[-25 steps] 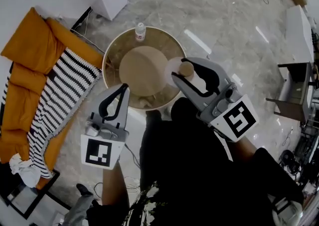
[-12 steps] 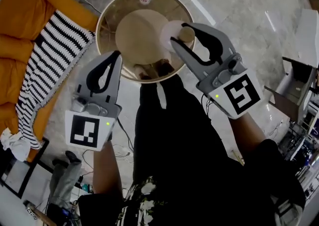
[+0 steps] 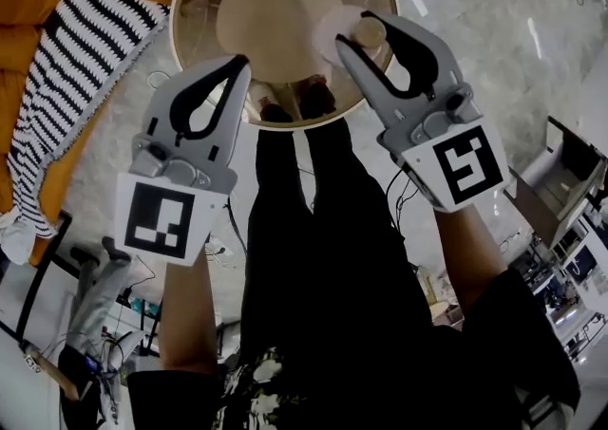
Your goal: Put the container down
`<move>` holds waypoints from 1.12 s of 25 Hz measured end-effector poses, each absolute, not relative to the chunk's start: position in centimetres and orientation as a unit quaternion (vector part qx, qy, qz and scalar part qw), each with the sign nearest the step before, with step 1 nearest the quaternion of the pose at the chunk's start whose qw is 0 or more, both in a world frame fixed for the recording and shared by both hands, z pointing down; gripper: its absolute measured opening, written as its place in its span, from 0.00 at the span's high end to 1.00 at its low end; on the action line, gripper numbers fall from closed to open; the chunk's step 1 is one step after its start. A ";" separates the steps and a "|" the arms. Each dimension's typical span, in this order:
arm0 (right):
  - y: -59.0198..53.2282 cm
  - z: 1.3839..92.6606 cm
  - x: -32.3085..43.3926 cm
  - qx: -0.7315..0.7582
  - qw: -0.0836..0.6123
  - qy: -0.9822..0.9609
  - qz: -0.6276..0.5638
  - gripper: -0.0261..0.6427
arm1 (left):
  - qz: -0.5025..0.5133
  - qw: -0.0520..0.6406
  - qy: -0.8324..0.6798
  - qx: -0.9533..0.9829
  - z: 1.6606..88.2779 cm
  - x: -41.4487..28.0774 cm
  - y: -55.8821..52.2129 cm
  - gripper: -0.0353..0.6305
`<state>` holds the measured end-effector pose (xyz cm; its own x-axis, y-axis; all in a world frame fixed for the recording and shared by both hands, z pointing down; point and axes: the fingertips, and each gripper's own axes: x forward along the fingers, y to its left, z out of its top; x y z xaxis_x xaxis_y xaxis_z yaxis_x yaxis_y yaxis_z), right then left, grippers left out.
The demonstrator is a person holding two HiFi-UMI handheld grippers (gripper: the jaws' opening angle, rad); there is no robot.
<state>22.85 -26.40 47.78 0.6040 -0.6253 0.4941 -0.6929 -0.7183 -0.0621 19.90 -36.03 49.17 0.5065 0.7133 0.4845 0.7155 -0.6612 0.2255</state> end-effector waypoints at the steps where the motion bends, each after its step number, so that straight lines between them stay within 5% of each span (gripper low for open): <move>1: -26.5 49.3 23.1 0.891 0.071 -0.371 0.251 0.76 | -0.281 -0.003 -0.410 -0.867 50.4 20.3 -36.0 0.93; 28: -27.5 65.8 24.9 0.859 0.067 -0.403 0.309 0.76 | -0.353 -0.024 -0.398 -0.846 66.3 22.4 -34.7 0.93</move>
